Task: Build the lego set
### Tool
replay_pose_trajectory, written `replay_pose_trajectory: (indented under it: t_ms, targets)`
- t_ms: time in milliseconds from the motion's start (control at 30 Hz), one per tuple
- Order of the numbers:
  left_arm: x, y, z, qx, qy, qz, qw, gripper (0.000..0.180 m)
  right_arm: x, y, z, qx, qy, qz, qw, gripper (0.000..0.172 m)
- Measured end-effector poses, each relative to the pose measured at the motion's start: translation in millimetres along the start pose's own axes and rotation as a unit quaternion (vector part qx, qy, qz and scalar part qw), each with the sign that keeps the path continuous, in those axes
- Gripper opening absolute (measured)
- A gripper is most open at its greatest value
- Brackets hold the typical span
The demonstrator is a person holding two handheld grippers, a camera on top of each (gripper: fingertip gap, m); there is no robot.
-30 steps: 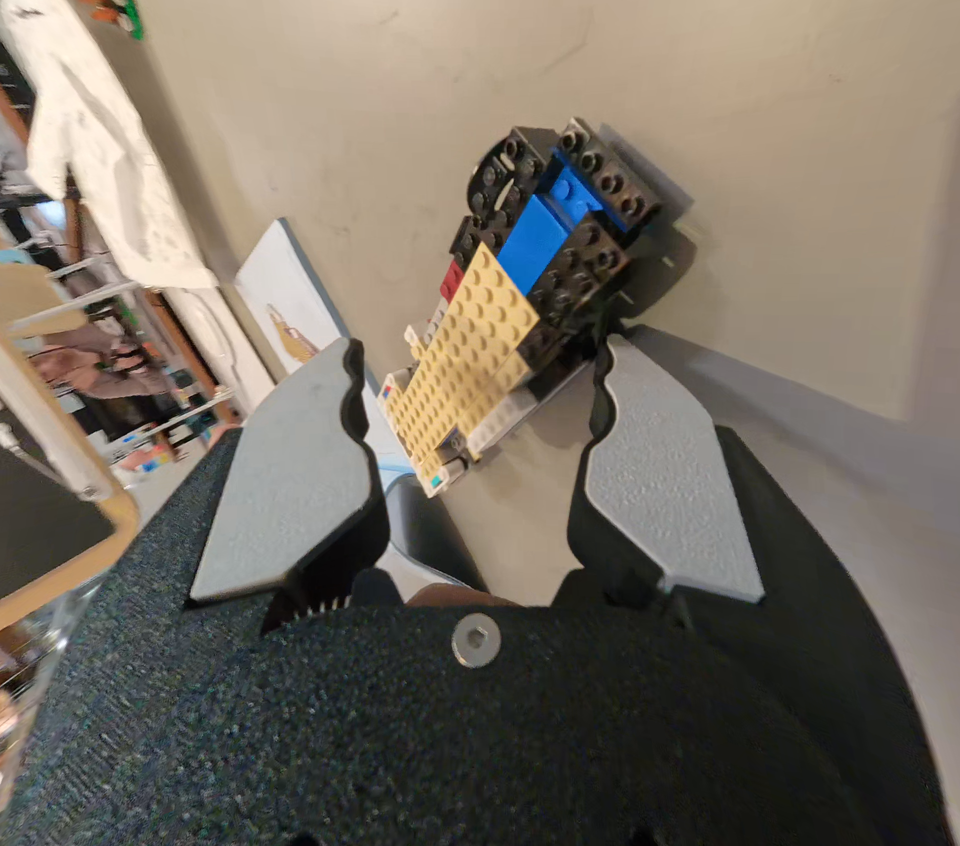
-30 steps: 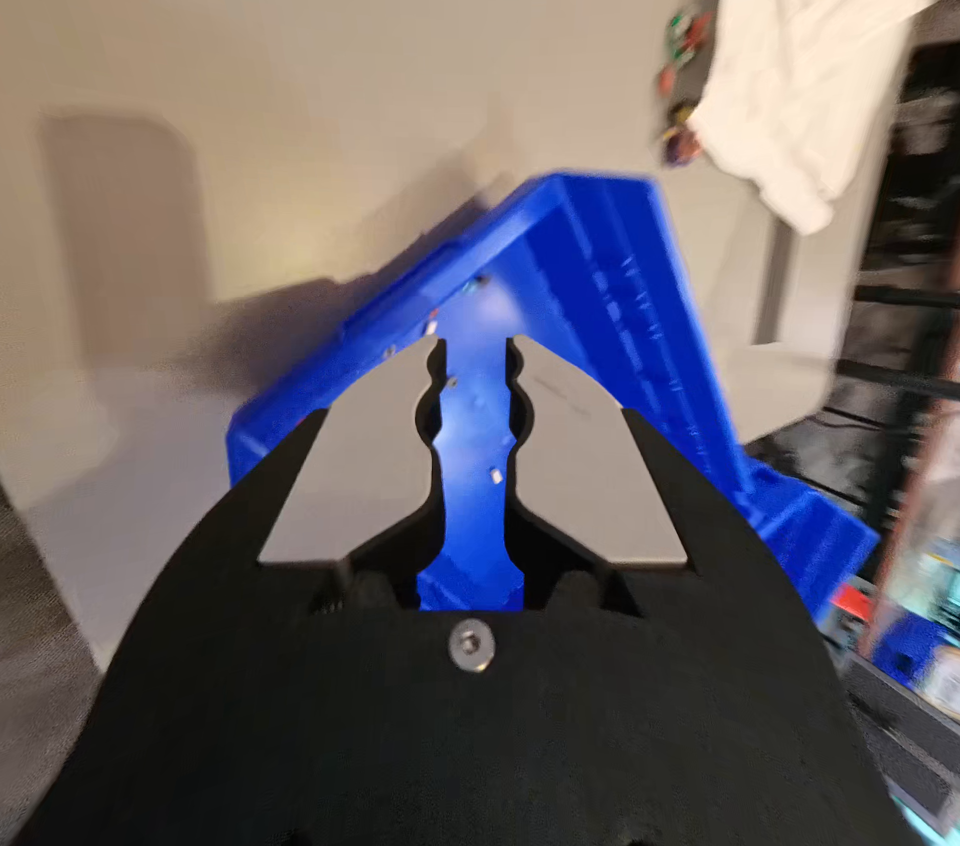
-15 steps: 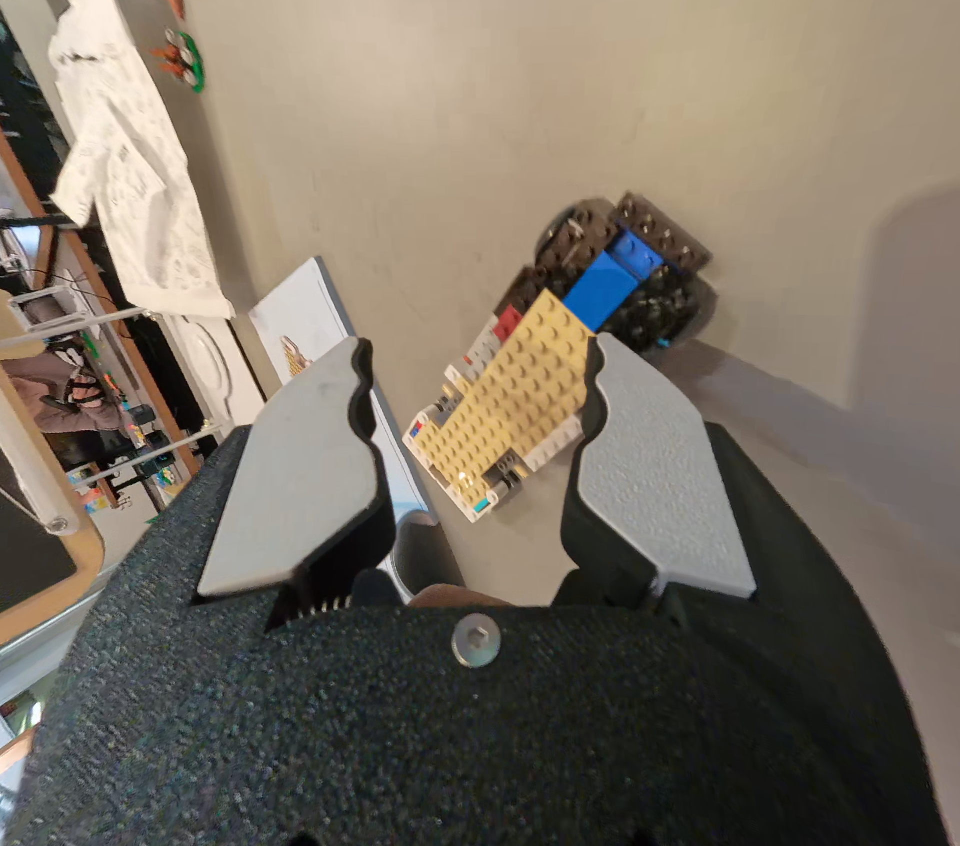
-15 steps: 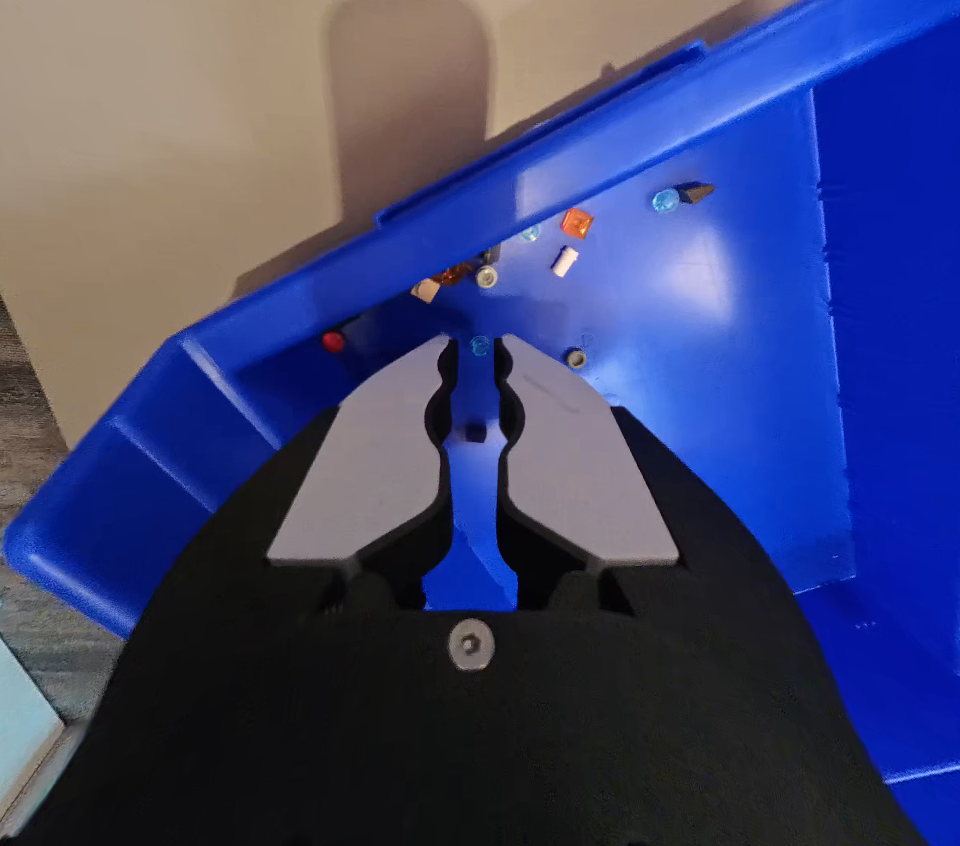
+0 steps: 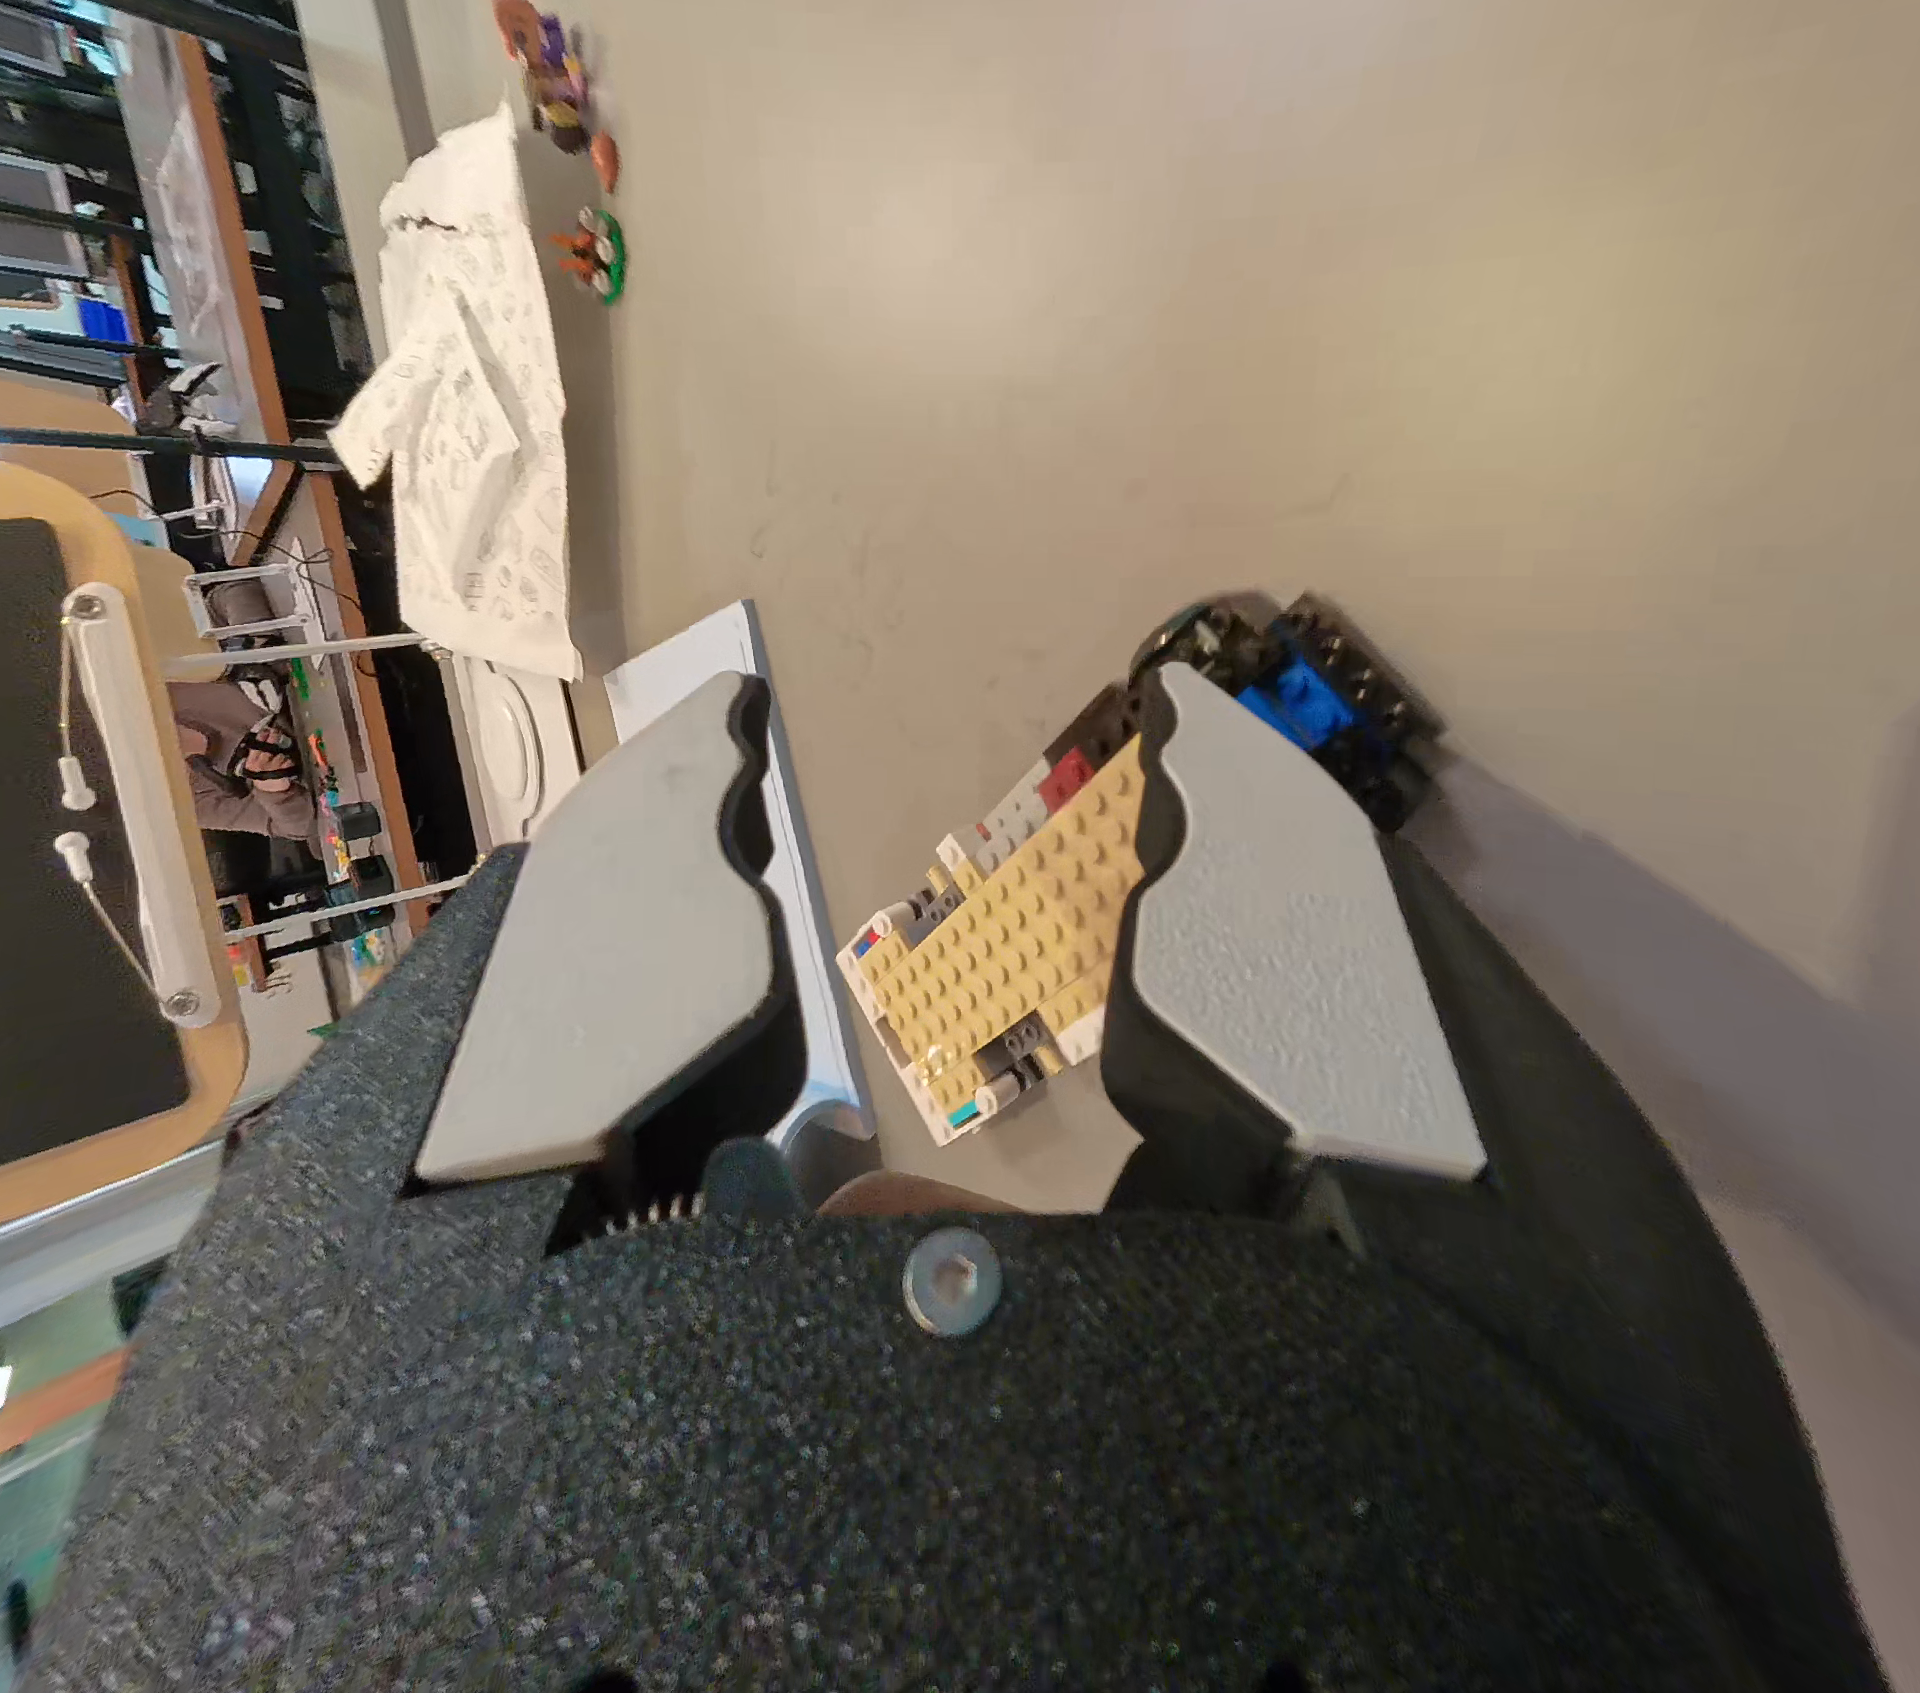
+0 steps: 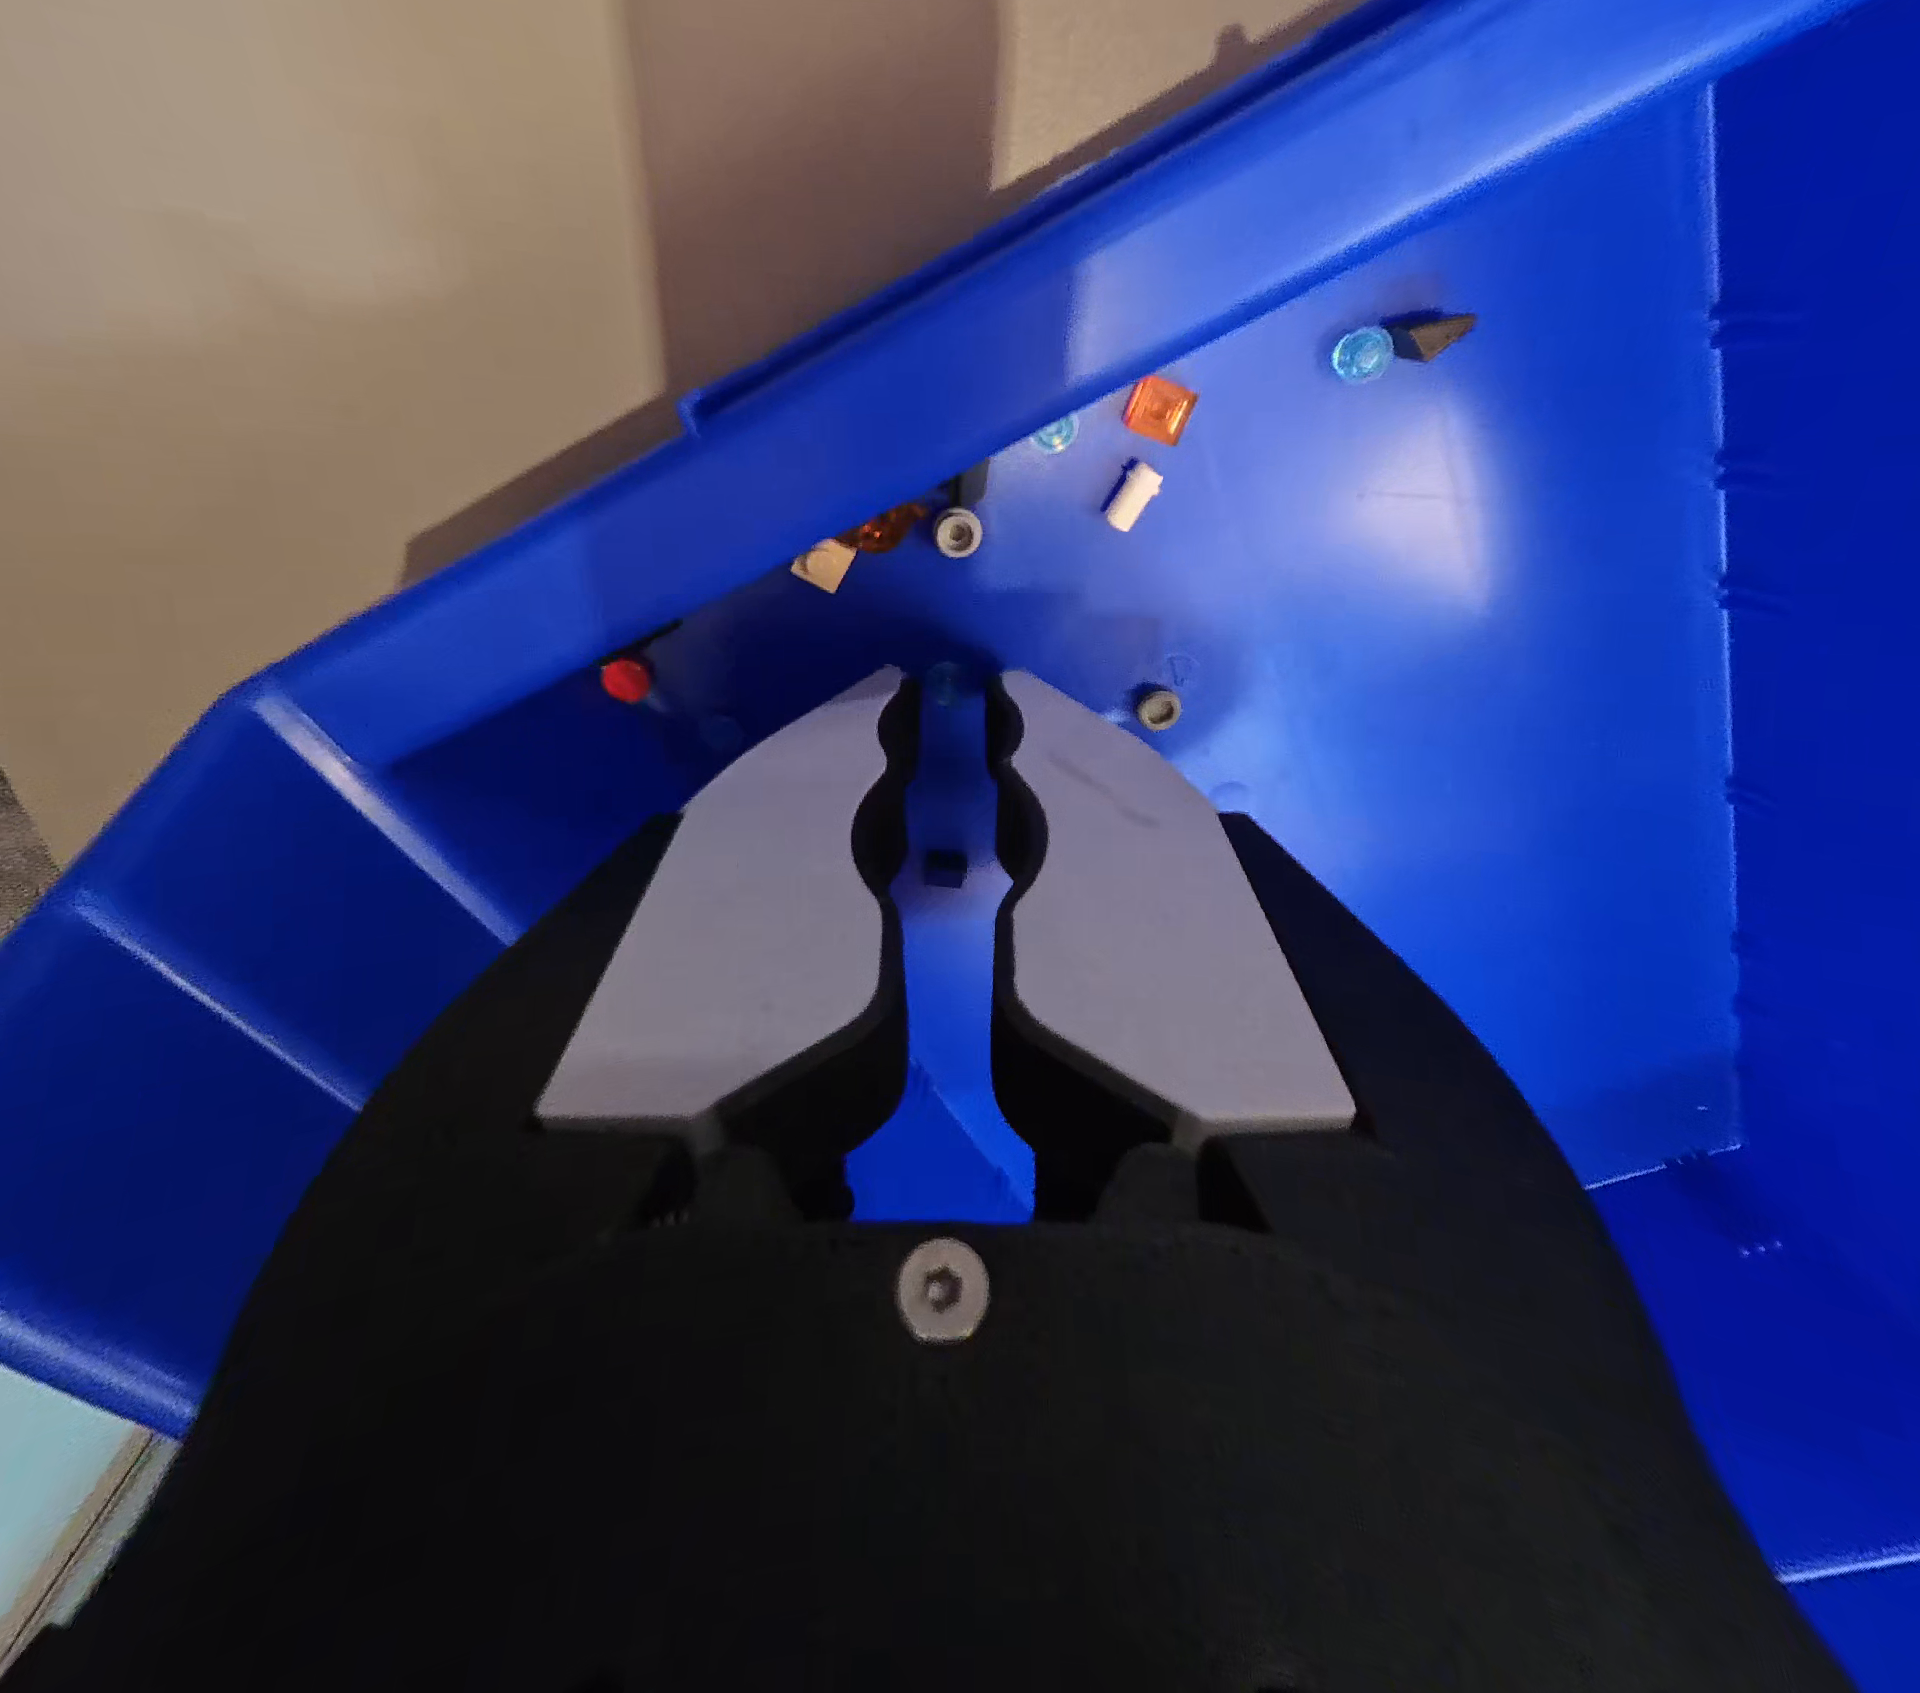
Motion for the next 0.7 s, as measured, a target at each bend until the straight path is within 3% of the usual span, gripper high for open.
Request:
replay_pose_trajectory:
  t_ms: [333,700]
  targets:
    - [-1,3,-41,-0.066,-0.072,-0.028,0.995,0.062,-3,1,7,-0.049,-0.016,-0.027,0.998,0.012]
    - [14,37,-70,-0.091,-0.066,0.004,0.994,0.060,1,0,8,-0.052,-0.040,-0.016,0.998,0.008]
Point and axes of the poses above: each gripper's, where its closed fingertips meet, y out along the fingers, z out of its underside, x = y × z across the jaws, the point moved 10 cm from there along -y, back along the fingers, and after that the axes turned 14 degrees about y, right-handed, at the moved point
